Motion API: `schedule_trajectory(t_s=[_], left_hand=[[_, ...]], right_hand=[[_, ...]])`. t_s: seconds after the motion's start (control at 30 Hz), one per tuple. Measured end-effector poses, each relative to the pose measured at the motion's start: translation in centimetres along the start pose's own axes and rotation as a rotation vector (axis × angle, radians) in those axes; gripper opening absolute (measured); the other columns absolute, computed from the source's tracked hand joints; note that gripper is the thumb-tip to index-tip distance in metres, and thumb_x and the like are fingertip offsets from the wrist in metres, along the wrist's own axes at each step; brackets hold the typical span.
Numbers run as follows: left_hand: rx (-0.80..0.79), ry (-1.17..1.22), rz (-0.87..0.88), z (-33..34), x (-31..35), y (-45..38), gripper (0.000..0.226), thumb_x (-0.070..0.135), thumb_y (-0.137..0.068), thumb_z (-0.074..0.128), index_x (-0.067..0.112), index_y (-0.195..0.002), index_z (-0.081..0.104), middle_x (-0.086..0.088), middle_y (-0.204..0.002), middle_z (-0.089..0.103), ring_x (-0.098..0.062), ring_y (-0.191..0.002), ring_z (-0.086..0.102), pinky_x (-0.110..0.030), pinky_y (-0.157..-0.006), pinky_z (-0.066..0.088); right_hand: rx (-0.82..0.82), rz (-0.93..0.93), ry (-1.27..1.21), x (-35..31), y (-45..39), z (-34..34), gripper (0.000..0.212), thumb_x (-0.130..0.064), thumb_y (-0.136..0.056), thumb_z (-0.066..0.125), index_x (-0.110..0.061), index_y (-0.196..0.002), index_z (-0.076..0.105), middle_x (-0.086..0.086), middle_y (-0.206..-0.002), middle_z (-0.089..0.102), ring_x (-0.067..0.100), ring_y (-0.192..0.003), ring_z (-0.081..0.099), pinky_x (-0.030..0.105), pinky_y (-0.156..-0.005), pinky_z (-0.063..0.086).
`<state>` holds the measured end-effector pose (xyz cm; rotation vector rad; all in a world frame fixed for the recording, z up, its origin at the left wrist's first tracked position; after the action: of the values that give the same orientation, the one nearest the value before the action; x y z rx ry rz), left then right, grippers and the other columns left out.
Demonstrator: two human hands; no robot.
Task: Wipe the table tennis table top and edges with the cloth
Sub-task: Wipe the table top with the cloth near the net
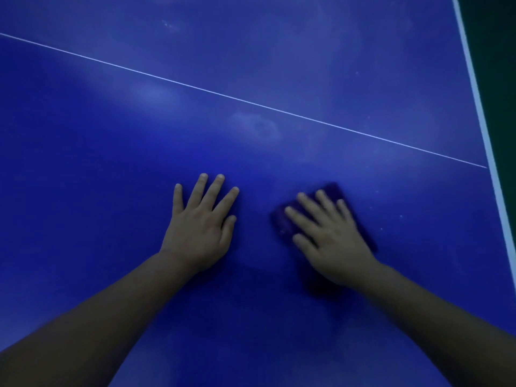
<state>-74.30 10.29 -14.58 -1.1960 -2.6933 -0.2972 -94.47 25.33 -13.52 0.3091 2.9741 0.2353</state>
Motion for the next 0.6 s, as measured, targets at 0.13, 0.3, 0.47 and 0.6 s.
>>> schedule_trajectory(t_s=[0.13,0.3,0.47,0.6], left_hand=[[0.004,-0.012,-0.001,0.1,0.1,0.0,0.059,0.049,-0.099,0.017,0.030,-0.155,0.026,-0.001,-0.165,0.016,-0.026,-0.153,0.003,-0.062,-0.118,0.002],[-0.001,-0.043,-0.007,0.1,0.2,-0.3,0.060,0.050,-0.099,0.019,0.029,-0.154,0.028,-0.002,-0.164,0.019,-0.027,-0.152,0.008,-0.064,-0.117,0.007],[-0.013,-0.053,-0.012,0.0,0.3,-1.0,0.060,0.050,-0.098,0.020,0.030,-0.154,0.028,-0.002,-0.164,0.020,-0.028,-0.152,0.009,-0.066,-0.117,0.008],[-0.030,-0.052,-0.015,-0.2,0.6,-2.3,0.063,0.051,-0.097,0.013,0.031,-0.155,0.022,0.000,-0.165,0.013,-0.026,-0.153,0.001,-0.063,-0.117,0.003]], right_hand=[[0.064,0.507,-0.134,6.5,-8.6,-2.2,0.057,-0.054,-0.101,0.024,-0.041,-0.156,0.021,-0.006,-0.167,0.012,0.029,-0.154,0.004,0.059,-0.120,0.003],[0.080,0.330,-0.092,0.1,-12.9,-2.5,0.057,-0.051,-0.101,0.022,-0.039,-0.157,0.018,-0.004,-0.168,0.010,0.032,-0.153,0.002,0.061,-0.120,0.000],[0.001,0.076,-0.027,1.4,-4.8,-1.4,0.062,-0.059,-0.094,0.017,-0.042,-0.154,0.029,-0.008,-0.165,0.022,0.027,-0.153,0.015,0.056,-0.120,0.010],[0.041,0.534,-0.161,8.3,-13.0,-3.5,0.057,-0.051,-0.102,0.023,-0.039,-0.157,0.017,-0.005,-0.168,0.008,0.030,-0.154,0.000,0.061,-0.120,0.001]])
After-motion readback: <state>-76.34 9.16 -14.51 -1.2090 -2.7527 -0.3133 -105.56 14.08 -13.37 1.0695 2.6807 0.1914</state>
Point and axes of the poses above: each hand's wrist, its own y-axis away from the middle knuckle, its own z-axis out of the palm, x = y × z, the point moved 5 cm from there along -y, towards the middle knuckle
